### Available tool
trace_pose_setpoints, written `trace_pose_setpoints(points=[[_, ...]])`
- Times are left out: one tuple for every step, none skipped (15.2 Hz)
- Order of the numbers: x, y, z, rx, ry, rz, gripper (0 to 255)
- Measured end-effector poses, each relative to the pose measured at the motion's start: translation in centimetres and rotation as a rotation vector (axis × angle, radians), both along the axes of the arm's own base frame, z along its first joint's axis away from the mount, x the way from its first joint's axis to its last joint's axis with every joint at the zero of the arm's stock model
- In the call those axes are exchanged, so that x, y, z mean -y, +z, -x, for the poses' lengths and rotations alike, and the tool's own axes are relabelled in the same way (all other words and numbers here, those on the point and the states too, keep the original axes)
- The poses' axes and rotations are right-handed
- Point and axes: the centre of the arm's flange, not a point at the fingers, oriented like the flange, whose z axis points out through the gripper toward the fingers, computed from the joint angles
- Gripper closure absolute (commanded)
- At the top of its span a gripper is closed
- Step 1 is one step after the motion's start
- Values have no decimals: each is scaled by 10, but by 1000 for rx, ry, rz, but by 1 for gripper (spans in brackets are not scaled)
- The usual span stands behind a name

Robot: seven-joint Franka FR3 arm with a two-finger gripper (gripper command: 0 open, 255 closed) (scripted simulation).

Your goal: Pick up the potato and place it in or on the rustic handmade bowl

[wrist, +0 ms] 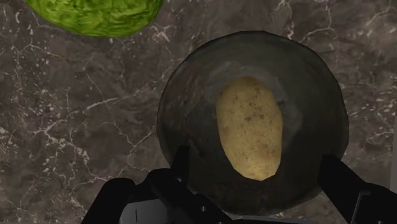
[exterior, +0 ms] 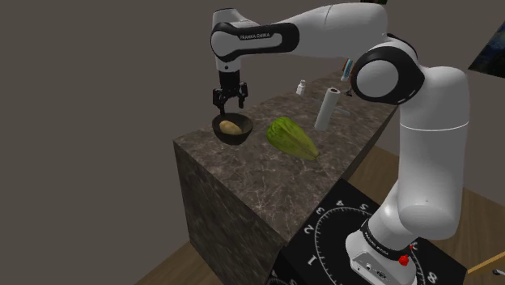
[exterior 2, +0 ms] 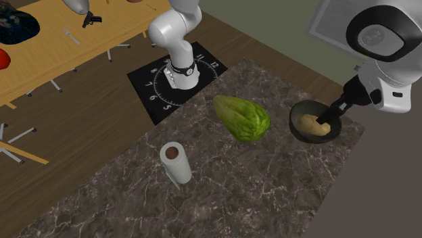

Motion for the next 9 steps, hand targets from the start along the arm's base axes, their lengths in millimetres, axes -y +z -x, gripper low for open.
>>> trace_pose_setpoints(points=[[-1,13,0,0,0,0,0],[0,23,-3,1,0,0,0],[0,28,-4,0,0,0,0],[-1,31,-4,0,0,0,0],[-1,32,-4,0,0,0,0],[-1,33,-4,0,0,0,0],[-1,33,-4,-1,0,0,0],[-1,33,-4,-1,0,0,0],[-1,33,-4,-1,0,0,0]])
